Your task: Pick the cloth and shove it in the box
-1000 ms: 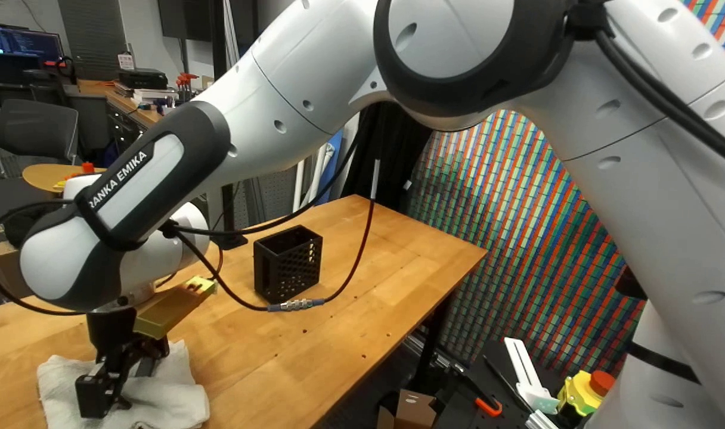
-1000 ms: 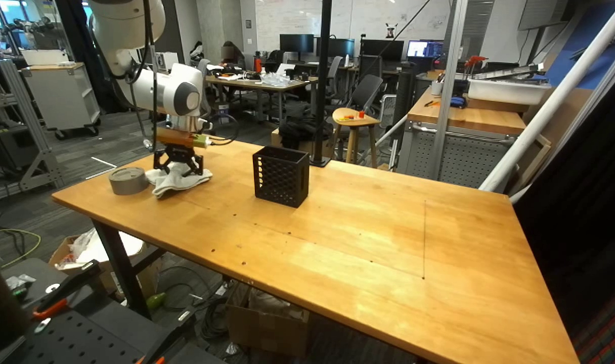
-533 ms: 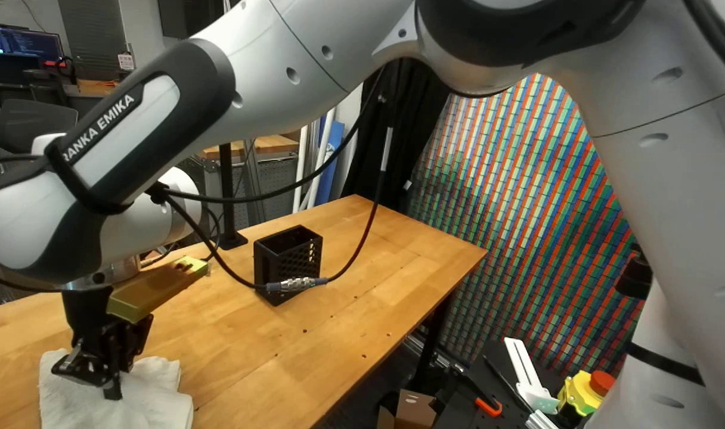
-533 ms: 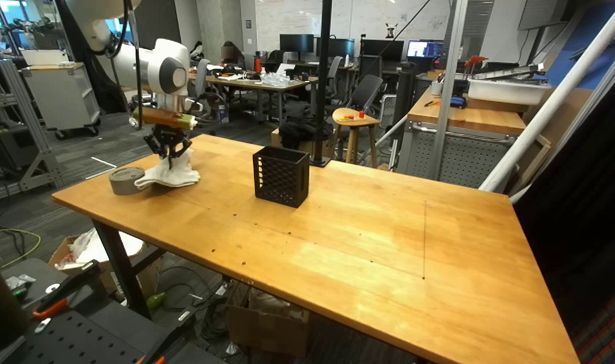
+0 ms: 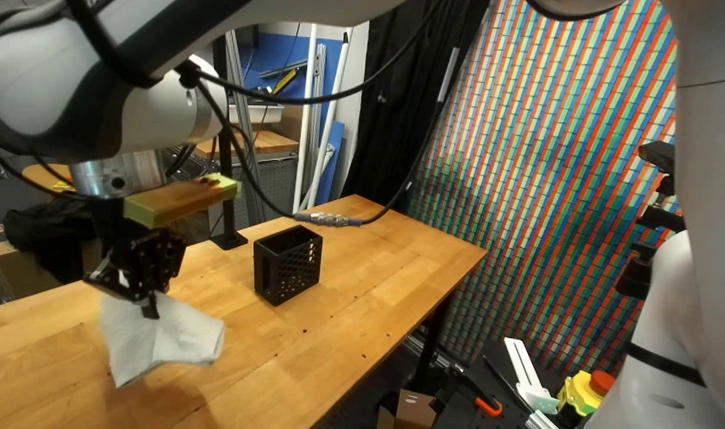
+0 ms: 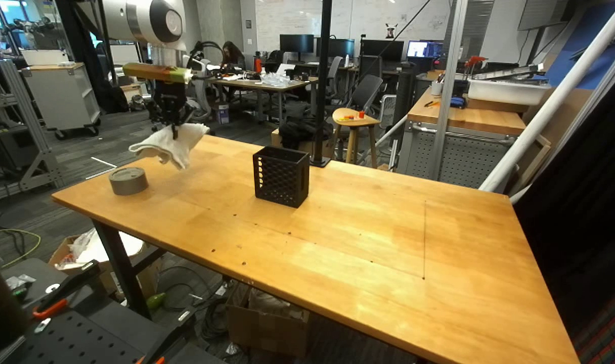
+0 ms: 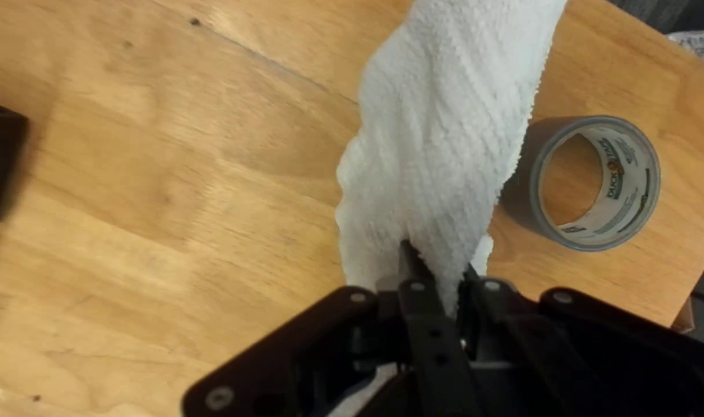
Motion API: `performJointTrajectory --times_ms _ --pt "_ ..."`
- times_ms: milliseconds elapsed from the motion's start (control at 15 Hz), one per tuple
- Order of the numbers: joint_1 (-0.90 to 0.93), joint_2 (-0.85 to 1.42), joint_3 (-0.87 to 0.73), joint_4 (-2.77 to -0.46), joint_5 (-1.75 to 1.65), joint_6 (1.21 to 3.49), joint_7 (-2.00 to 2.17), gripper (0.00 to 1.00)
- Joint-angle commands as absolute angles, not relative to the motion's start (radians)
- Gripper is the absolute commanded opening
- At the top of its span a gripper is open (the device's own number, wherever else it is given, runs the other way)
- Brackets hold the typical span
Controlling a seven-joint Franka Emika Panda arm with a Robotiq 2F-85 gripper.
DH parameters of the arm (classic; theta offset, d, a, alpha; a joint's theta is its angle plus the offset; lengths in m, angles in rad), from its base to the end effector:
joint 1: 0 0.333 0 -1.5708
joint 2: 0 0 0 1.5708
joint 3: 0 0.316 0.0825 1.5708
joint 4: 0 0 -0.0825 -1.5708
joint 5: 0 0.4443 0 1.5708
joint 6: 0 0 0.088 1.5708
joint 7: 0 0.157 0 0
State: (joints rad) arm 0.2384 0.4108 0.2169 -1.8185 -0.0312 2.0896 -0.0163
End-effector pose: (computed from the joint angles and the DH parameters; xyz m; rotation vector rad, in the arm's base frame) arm 0.6040 0.2901 0.2214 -3.0149 -0.7329 0.2174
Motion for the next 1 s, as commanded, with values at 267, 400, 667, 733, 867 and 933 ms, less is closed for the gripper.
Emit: performJointTrajectory --times_ms 267,400,667,733,867,933 --pt "0.134 0.202 0.112 -1.826 -0.113 1.868 -0.124 0.05" --pt "0.098 0.197 0.089 -1.790 -0.141 1.823 -0.192 0.05" --pt "0.043 0.248 0.056 -1.686 -0.177 1.766 -0.321 0.05" --pt "0.033 0.265 0.051 -1.657 -0.177 1.759 -0.345 0.05" --pt "0.017 0.310 0.046 -1.595 -0.176 1.752 -0.383 0.05" --pt "0.009 0.339 0.046 -1.561 -0.165 1.755 -0.400 0.05"
